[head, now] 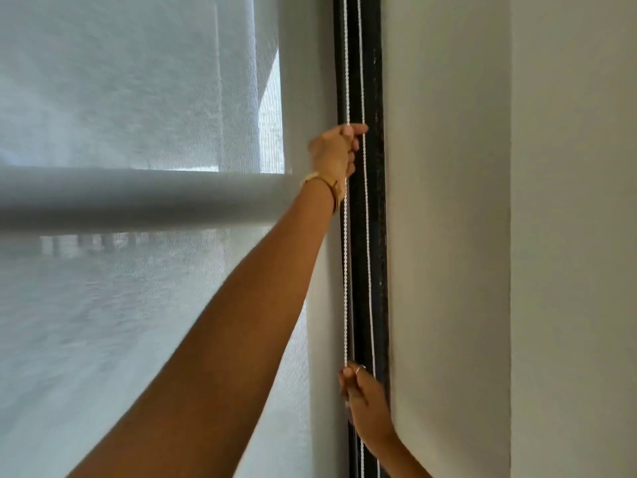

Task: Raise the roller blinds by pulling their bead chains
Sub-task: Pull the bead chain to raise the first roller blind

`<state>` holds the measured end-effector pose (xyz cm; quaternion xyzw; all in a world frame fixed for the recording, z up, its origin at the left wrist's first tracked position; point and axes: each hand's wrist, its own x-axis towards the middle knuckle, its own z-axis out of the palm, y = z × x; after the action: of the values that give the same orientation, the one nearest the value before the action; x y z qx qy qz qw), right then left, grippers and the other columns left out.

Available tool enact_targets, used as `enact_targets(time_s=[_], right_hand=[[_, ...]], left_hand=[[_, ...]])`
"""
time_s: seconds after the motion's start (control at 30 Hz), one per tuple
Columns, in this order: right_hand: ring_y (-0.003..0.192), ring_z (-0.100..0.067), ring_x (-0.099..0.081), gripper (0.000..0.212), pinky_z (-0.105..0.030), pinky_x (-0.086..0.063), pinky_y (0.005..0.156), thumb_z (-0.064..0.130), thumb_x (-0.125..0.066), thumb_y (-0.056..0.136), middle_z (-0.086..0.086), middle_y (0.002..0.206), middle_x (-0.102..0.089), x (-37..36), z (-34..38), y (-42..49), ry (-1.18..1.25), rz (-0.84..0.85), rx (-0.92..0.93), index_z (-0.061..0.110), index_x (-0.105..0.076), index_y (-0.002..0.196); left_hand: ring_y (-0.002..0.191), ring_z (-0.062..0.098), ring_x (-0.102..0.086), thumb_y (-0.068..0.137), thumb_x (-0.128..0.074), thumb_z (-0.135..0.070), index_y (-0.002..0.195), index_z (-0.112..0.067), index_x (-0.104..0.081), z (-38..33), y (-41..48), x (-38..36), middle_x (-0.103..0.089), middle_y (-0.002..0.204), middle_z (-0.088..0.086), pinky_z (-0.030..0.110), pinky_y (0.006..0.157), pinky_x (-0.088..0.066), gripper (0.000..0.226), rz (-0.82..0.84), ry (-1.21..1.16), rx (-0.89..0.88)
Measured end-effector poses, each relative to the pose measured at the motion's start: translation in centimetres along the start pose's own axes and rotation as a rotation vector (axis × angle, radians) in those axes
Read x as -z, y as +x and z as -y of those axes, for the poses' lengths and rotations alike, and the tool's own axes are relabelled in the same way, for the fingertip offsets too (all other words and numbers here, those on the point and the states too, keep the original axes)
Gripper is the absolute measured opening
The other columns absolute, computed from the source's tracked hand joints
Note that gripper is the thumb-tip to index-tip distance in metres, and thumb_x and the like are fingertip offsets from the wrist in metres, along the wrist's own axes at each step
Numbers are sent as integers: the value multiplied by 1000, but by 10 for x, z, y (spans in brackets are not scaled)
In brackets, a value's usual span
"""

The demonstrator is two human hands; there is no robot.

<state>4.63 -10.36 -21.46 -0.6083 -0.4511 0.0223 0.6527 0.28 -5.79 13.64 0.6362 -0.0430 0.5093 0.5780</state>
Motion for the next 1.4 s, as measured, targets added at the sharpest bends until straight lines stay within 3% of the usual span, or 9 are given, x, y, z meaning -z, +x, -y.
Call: enact_targets(time_s=[0.1,0.27,0.43,0.67,0.8,0.93,1.1,1.23,1.4], right_hand=[[73,-12,-63,70,-20,-48,63,76,-33,76,4,79,-69,16,17,13,93,163,-116,14,-63,91],[106,-19,-63,59,-33,-51,89,59,-15,93,-4,118,-65,44,134,91,268,34,11,27,-58,118],[99,-17,-61,63,-33,-51,84,52,-17,97,-4,114,-61,51,270,161,108,80,189,9,-41,137],[67,-18,-63,34,-28,-57,57,29,-31,101,-6,83,-61,36,369,183,241,-122,137,6,-49,118],[54,-6,-46,30,-15,-37,43,17,-31,99,1,69,-52,35,356,172,121,-285,210,6,-58,108],[46,-2,-35,33,-13,-27,39,8,-30,89,8,55,-41,25,298,142,186,-255,319,22,-51,68],[43,-3,-27,29,-12,-24,40,14,-30,92,3,57,-32,26,239,94,216,-205,320,18,-42,66],[42,-3,-26,27,-10,-23,38,5,-29,96,5,54,-32,29,201,69,278,-212,256,9,-42,74],[51,-7,-34,26,-18,-31,49,18,-37,90,3,58,-39,13,150,55,155,-273,231,17,-45,66]], left_hand=[[40,4,-32,93,-42,-7,78,-10,-70,16,-25,11,-47,58,-3,18,37,-26,32,-70,16,-65],[46,8,-37,95,-45,-12,67,-17,-65,34,-57,46,-48,59,0,18,43,-29,35,-141,91,-179],[55,11,-41,96,-46,-10,72,-12,-65,69,-103,57,-50,63,2,20,51,-33,30,-161,160,-179],[62,8,-56,91,-53,-29,64,-28,-65,145,-207,57,-59,58,-2,16,63,-47,29,-32,274,-95],[54,4,-53,80,-45,-56,63,-38,-65,181,-270,82,-59,53,-6,14,56,-42,32,18,316,9],[54,4,-61,71,-46,-77,63,-38,-66,212,-312,110,-64,54,-12,16,58,-51,44,171,376,189],[95,0,-65,82,-54,-49,93,-32,-66,209,-314,133,-72,91,-17,19,91,-50,24,358,407,454],[118,11,-56,80,-48,-47,103,-36,-63,156,-260,117,-65,119,-7,38,109,-40,30,178,257,316],[109,19,-61,96,-38,-43,117,-18,-62,62,-160,63,-65,116,7,31,98,-47,41,132,66,39]])
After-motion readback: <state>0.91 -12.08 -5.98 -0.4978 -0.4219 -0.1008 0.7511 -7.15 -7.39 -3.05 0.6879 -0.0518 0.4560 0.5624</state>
